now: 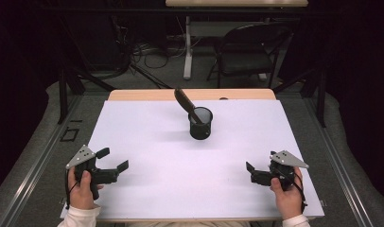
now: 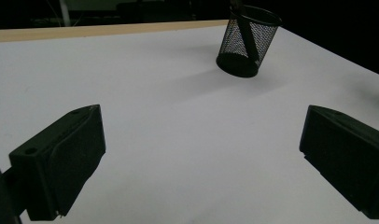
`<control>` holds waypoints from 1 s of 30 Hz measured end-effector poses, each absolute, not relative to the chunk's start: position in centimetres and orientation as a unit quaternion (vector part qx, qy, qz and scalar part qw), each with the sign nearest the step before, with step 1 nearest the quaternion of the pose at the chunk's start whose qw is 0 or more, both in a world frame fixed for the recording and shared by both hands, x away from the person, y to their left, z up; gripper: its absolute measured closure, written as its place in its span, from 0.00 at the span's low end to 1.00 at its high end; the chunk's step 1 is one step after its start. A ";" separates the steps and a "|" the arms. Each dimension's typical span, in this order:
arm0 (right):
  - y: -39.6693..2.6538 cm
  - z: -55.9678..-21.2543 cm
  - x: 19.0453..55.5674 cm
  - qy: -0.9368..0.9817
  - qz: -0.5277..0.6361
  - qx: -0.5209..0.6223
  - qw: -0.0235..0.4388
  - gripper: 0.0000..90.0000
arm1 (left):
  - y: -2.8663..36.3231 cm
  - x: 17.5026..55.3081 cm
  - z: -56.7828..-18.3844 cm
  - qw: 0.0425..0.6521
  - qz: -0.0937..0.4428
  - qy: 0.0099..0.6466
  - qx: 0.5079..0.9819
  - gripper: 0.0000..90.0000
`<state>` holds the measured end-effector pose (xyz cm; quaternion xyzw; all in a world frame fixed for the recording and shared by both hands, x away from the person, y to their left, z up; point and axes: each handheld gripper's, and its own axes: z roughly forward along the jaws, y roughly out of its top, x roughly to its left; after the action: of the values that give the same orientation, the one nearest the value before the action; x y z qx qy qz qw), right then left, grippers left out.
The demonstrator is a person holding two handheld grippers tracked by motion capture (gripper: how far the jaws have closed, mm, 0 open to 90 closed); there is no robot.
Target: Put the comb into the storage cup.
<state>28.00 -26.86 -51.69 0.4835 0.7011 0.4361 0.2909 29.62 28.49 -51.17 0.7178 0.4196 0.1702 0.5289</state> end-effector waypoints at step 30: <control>-27.8 -53.6 28.5 0.694 0.426 0.506 0.282 0.01 | 28.9 30.2 -52.4 0.528 0.164 0.425 0.716 0.00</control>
<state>28.51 -27.78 -53.55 0.5063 0.6945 0.4265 0.2819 30.16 28.92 -52.42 0.7162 0.4255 0.1642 0.5283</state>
